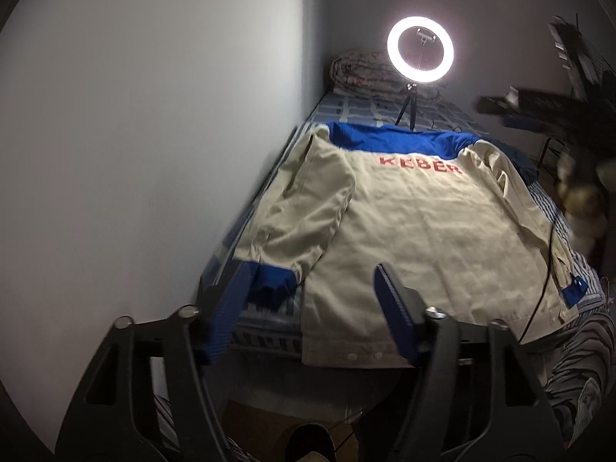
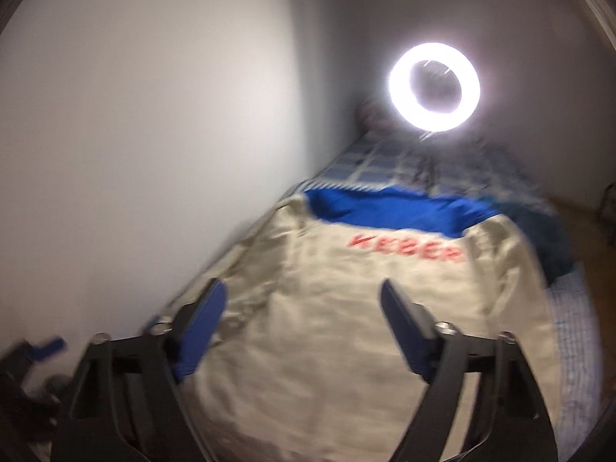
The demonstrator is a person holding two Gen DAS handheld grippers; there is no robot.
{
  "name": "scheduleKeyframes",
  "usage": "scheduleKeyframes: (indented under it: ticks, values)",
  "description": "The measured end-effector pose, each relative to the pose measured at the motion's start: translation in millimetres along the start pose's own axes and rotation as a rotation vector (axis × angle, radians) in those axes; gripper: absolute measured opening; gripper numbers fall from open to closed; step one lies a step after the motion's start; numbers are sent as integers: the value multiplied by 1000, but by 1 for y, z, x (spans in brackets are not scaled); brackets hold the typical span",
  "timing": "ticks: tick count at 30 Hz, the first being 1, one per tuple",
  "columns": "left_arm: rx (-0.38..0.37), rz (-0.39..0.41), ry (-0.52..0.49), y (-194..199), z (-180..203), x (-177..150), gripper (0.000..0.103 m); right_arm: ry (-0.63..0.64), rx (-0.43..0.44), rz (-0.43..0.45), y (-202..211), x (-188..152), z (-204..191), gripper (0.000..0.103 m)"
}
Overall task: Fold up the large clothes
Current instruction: 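Move the right tool to the jacket's side edge and close on it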
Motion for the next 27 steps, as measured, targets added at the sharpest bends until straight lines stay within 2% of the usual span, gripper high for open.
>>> scheduleKeyframes:
  ticks: [2, 4, 7, 12, 14, 19, 21, 22, 27]
  values:
    - [-6, -17, 10, -5, -5, -7, 52, -25, 57, -57, -26, 4, -8, 62]
    - [-14, -36, 19, -10, -9, -12, 48, -46, 106, -115, -53, 7, -19, 60]
    - [-15, -50, 33, -16, -16, -18, 48, -76, 161, -208, -99, 8, -37, 59]
    - [-7, -56, 44, -28, -26, -22, 48, -158, 216, -350, -173, 6, -62, 45]
    - [-9, -57, 46, -34, -30, -22, 48, -181, 229, -391, -198, 5, -73, 44]
    - [-16, -51, 38, -46, -38, -21, 48, -207, 227, -494, -258, 2, -97, 44]
    - [-17, -49, 34, -49, -38, -21, 48, -226, 211, -538, -283, -2, -105, 37]
    - [-19, -47, 35, -51, -41, -21, 48, -235, 201, -558, -295, -5, -107, 36]
    - [-22, -58, 60, -60, -48, -23, 48, -230, 148, -607, -337, -15, -113, 36]
Point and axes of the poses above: each gripper's, at about its wrist camera, not at the fingertips, and y roughly against the way its jaws point, z to its right, x to its top, the point moved 2 cm from there along -y, roughly the way its jaws point, and after that the axes turned 9 degrees about -y, right-handed, at the moved point
